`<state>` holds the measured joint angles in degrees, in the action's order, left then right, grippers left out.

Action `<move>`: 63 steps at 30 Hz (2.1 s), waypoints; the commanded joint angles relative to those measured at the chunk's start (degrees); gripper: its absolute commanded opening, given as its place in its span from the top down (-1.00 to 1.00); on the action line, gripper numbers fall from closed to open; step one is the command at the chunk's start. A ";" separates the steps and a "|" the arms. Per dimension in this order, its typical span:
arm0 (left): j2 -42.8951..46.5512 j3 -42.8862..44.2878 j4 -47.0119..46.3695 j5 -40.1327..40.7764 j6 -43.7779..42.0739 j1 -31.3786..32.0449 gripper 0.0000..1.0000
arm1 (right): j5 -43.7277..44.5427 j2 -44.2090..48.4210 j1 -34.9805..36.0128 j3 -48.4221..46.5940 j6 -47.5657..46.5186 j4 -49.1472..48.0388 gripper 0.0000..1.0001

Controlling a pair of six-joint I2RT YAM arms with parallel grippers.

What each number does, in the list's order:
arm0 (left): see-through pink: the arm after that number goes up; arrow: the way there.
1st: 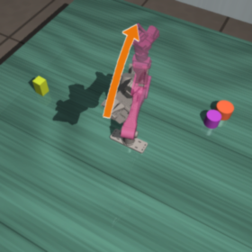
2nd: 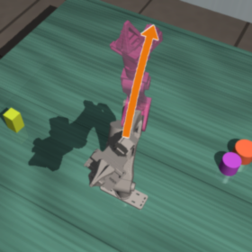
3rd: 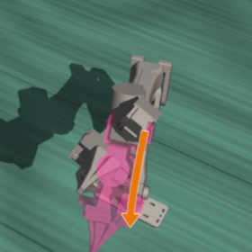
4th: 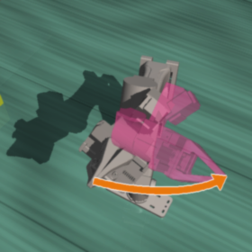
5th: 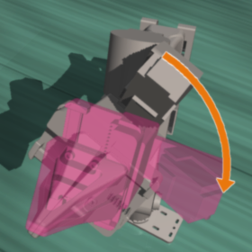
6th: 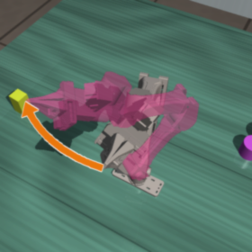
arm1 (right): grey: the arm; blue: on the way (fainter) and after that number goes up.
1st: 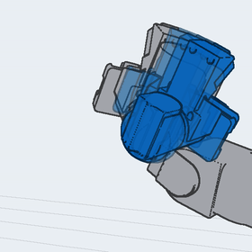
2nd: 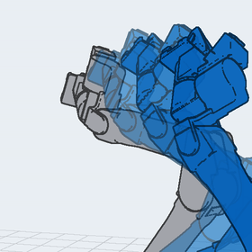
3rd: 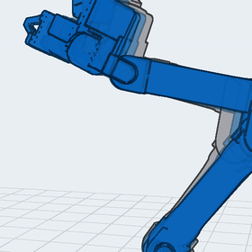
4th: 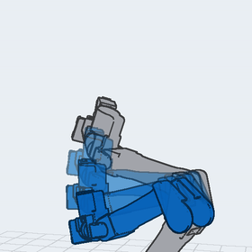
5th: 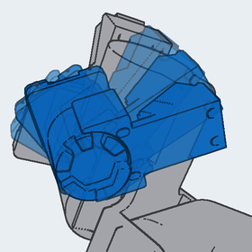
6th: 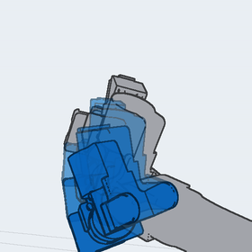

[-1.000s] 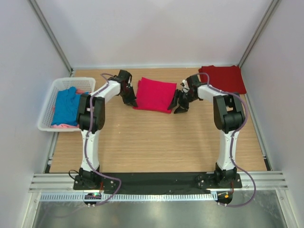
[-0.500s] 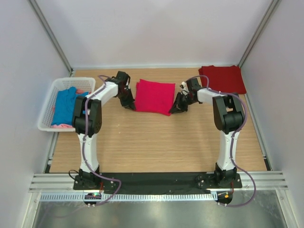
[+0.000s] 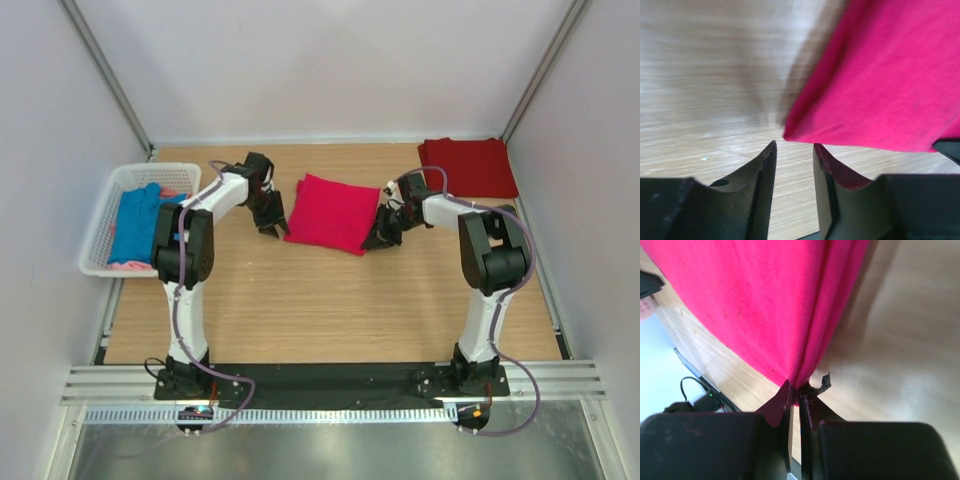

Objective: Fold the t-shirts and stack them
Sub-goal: Fold the tshirt

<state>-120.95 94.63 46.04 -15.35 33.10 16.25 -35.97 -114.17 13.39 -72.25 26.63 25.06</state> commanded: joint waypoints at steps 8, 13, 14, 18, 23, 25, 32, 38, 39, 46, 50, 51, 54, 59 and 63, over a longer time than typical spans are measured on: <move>5.10 -12.08 -6.67 -13.30 -3.31 1.59 0.44 | -0.07 12.64 0.94 14.23 1.67 0.08 0.79; 9.84 -16.14 -5.79 -13.47 -2.61 1.59 0.99 | 0.89 18.97 1.20 17.67 1.85 2.35 0.43; 10.81 -16.32 -5.00 -12.52 -2.43 1.68 0.99 | 1.33 19.59 1.12 17.58 1.41 4.02 0.30; 12.93 -12.81 0.97 -7.08 -2.34 1.59 0.74 | 4.67 22.67 1.12 14.86 0.35 8.42 -0.08; 4.78 3.95 4.75 -3.28 -3.57 1.68 0.14 | 11.61 20.58 -1.08 7.66 -0.53 9.66 -0.23; -1.71 9.49 6.95 -3.72 -4.01 1.68 0.14 | 11.97 17.59 -3.18 5.55 -0.53 8.52 -0.22; -12.64 23.74 5.99 -7.23 -6.73 1.77 0.15 | 11.36 4.41 -6.18 -7.98 -3.25 5.61 -0.14; -16.68 27.35 3.98 -6.26 -7.53 1.68 0.14 | 10.13 -2.80 -6.71 -13.79 -4.75 3.95 -0.01; -17.21 28.32 3.62 -6.88 -7.27 1.77 0.14 | 8.91 -4.12 -6.71 -14.32 -4.75 3.68 0.00; -20.20 31.31 1.24 -11.54 -5.59 1.68 0.17 | 6.35 -6.68 -6.62 -15.90 -5.10 1.40 0.15; -21.00 31.58 1.33 -12.24 -5.24 1.77 1.00 | 6.52 -7.03 -6.62 -16.43 -5.27 0.61 0.28; -20.74 31.58 1.33 -12.16 -5.24 1.77 0.99 | 6.44 -6.94 -6.71 -16.78 -5.19 0.61 0.31; -19.60 31.84 0.89 -11.89 -4.54 1.77 0.99 | 6.43 -6.42 -6.62 -17.05 -5.27 0.34 0.35; -14.50 29.05 -1.12 -9.18 -1.21 1.68 1.00 | 6.96 -5.63 -6.71 -17.22 -5.80 -0.10 0.35; -13.44 27.28 -0.87 -5.39 -0.76 1.59 0.99 | 6.26 -5.71 -6.71 -17.66 -5.71 0.34 0.05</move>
<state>-138.93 122.85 46.87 -23.31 31.11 18.00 -28.69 -120.92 6.63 -87.22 21.87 27.03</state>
